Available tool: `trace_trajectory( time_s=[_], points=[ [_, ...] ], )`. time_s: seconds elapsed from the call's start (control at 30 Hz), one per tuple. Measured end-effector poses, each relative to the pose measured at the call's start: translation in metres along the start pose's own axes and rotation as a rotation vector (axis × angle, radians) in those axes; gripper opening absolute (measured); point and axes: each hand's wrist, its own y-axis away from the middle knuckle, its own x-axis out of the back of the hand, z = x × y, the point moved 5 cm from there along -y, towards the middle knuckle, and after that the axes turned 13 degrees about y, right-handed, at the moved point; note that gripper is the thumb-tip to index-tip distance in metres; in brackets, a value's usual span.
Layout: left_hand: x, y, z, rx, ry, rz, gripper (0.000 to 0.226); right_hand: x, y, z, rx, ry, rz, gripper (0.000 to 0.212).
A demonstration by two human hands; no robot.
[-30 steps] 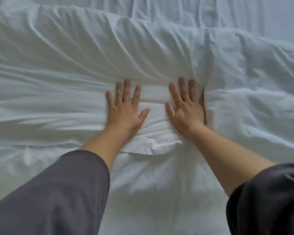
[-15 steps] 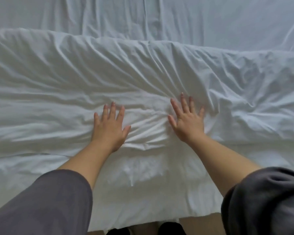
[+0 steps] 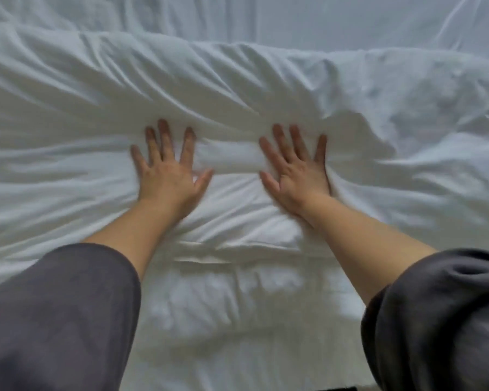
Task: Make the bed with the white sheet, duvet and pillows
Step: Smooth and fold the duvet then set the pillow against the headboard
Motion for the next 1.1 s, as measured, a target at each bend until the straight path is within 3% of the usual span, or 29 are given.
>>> trace_trajectory(
  time_s=[0.13,0.23,0.37,0.5,0.6,0.73,0.9,1.03,1.1],
  points=[
    [-0.055,-0.005,0.146,-0.109,0.027,-0.036,0.080,-0.050,0.035,0.119,-0.098,0.023,-0.030,0.067],
    [-0.085,0.017,0.216,-0.164,-0.046,-0.128,0.078,-0.071,0.074,0.187,-0.209,0.038,-0.107,0.065],
    [-0.087,0.047,0.236,-0.179,-0.102,-0.272,0.074,-0.086,0.134,0.249,-0.409,0.002,-0.282,0.064],
    [-0.066,0.050,0.235,-0.198,-0.128,-0.374,0.071,-0.077,0.147,0.258,-0.407,-0.069,-0.387,0.065],
    [-0.046,0.050,0.245,-0.206,-0.104,-0.309,0.070,-0.057,0.139,0.252,-0.355,-0.104,-0.290,0.065],
    [-0.030,0.040,0.262,-0.176,-0.068,-0.171,0.072,-0.040,0.118,0.239,-0.110,-0.044,-0.078,0.065],
    [-0.038,-0.003,0.280,0.035,0.049,-0.043,0.075,-0.061,0.074,0.257,0.143,0.028,0.007,0.066],
    [-0.070,-0.041,0.334,0.190,0.139,0.010,0.080,-0.103,0.072,0.312,0.108,0.067,0.023,0.070],
    [-0.093,-0.050,0.379,0.172,0.124,0.035,0.082,-0.129,0.077,0.353,0.007,0.049,0.007,0.071]
  ],
)
